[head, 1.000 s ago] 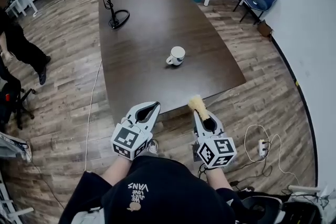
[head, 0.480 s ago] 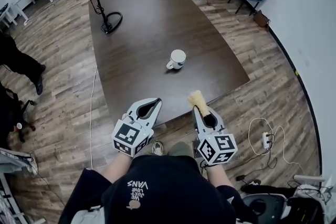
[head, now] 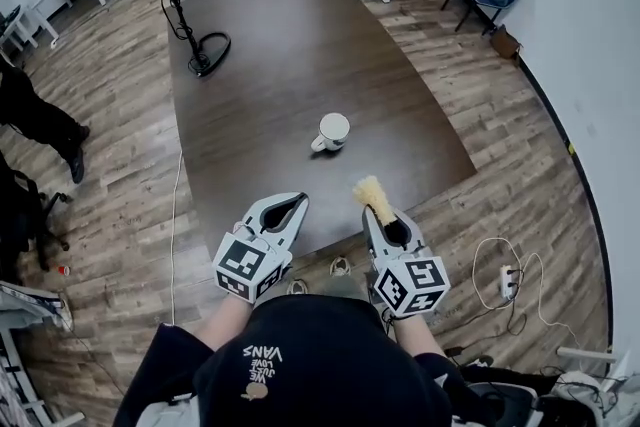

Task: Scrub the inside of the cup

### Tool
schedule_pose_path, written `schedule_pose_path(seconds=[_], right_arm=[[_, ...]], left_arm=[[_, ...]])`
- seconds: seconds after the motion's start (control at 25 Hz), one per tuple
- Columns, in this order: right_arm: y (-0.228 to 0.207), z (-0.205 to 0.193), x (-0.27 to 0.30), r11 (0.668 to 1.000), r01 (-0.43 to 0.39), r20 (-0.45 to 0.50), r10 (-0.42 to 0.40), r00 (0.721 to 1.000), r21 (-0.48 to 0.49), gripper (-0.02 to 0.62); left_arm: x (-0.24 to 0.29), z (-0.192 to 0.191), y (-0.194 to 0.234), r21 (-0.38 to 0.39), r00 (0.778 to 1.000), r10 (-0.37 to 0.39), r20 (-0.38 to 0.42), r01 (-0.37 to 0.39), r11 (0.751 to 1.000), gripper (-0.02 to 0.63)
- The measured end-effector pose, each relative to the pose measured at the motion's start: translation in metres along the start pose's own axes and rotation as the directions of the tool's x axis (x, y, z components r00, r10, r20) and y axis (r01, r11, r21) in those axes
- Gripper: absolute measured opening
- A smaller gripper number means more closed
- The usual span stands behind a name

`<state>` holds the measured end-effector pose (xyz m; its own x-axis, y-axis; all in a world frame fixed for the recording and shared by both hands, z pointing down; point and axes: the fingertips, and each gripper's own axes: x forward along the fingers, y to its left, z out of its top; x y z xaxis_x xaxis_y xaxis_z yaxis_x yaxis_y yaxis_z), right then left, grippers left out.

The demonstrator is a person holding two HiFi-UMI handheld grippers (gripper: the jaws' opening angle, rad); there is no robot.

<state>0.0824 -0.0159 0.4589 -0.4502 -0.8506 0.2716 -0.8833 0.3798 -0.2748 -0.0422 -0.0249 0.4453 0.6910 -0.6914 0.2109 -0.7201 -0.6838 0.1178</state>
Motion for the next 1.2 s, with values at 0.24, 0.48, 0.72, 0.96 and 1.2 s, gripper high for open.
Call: schedule_pose_path(seconds=[0.24,0.48,0.72,0.96,1.2], right_arm=[[-0.025,0.018,0.026,0.998,-0.056,-0.011,0.055,0.998,-0.012,0.100],[-0.045,0.025,0.052,0.992,-0.124,-0.040,0.122,0.992,-0.029,0.100],[-0.053,0.029,0.073,0.980,-0.189,-0.069,0.185,0.980,-0.055,0.100],[-0.054,0.030,0.090,0.982,-0.183,-0.079,0.178,0.981,-0.052,0.100],[-0.049,0.037,0.100,0.988,-0.149,-0.068,0.146,0.987,-0.041,0.100]], left_arm=[[0.034,0.015,0.010,0.015,0.998,0.054,0.011,-0.054,0.998,0.012],[0.064,0.015,0.019,0.006,0.995,0.101,0.007,-0.101,0.995,0.012],[0.081,0.017,0.028,-0.003,0.989,0.146,0.032,-0.146,0.989,0.012],[0.089,0.018,0.040,-0.015,0.991,0.125,0.044,-0.125,0.992,0.012],[0.098,0.022,0.051,-0.061,0.996,0.074,0.050,-0.071,0.996,0.012]])
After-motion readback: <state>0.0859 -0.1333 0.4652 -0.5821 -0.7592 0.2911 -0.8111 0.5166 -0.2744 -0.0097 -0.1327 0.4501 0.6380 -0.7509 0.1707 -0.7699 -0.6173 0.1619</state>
